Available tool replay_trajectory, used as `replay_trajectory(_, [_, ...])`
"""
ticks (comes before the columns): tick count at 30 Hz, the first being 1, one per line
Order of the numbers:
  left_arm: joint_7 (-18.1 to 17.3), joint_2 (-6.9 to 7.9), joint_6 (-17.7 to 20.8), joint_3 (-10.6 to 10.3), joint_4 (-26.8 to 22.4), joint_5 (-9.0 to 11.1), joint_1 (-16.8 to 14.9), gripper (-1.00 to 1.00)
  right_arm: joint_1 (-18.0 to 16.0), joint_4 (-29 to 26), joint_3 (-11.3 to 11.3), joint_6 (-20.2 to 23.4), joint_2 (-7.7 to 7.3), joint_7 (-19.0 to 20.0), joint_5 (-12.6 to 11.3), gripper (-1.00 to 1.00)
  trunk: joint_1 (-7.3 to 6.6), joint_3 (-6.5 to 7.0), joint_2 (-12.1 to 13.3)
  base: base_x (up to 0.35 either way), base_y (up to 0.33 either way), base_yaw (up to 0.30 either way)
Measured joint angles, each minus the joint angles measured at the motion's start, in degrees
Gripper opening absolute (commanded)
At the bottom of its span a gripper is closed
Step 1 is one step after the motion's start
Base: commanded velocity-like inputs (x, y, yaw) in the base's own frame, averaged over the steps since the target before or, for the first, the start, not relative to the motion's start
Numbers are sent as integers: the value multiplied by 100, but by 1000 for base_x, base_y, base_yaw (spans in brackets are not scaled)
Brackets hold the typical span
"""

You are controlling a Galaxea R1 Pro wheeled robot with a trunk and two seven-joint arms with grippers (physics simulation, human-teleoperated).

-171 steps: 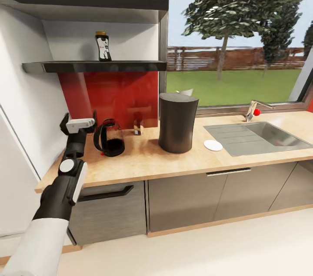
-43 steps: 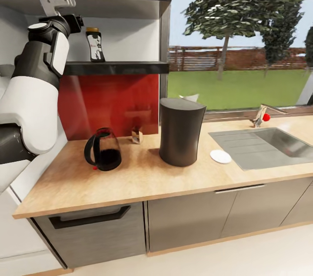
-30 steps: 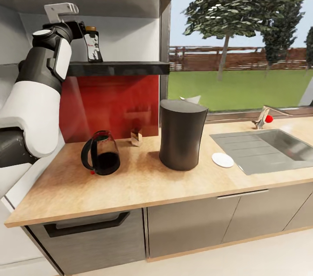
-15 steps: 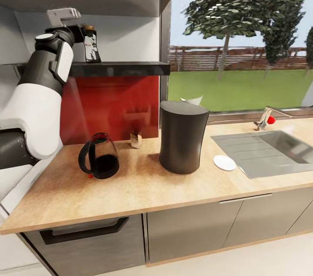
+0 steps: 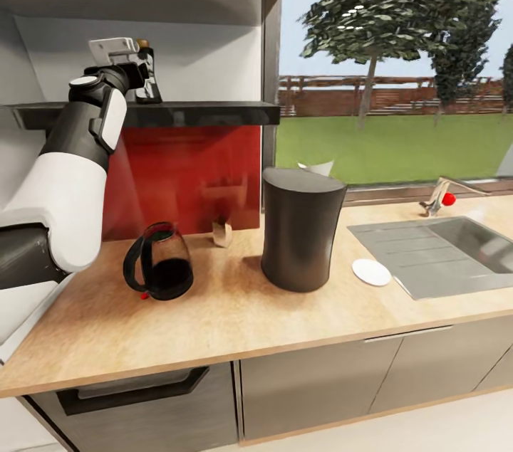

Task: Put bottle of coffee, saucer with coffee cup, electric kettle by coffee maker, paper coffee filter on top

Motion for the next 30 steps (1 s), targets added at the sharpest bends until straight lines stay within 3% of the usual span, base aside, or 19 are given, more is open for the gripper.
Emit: replay_trajectory(30, [0,-9,2,0,22,6,11,100,0,0,0,11,0,0,0,100,1,0,0,57,0,0])
